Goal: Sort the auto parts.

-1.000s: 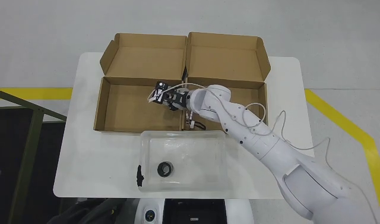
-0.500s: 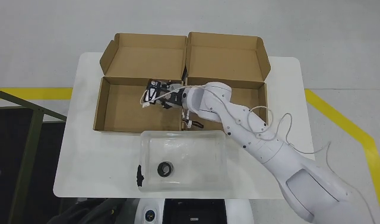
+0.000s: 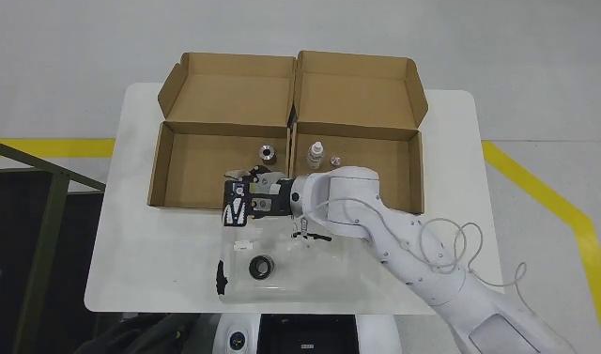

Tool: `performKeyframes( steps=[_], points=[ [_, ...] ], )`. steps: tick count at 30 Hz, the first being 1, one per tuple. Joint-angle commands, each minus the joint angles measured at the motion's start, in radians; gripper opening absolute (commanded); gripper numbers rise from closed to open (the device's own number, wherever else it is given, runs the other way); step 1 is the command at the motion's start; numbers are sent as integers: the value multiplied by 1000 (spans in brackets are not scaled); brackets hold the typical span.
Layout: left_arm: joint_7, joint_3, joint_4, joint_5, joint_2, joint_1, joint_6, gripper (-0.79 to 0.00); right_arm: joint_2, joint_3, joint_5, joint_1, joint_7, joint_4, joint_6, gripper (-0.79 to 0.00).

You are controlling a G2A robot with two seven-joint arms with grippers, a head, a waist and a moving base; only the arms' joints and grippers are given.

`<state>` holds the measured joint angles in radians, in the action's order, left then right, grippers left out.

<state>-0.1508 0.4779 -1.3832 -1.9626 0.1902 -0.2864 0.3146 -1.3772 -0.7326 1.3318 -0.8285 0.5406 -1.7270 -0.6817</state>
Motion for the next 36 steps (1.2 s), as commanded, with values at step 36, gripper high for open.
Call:
performKeyframes(
  steps=[36],
  points=[
    [0,0,0,0,0,0,0,0,108,-43,103,-349,130,-199,-221,-400]
  ],
)
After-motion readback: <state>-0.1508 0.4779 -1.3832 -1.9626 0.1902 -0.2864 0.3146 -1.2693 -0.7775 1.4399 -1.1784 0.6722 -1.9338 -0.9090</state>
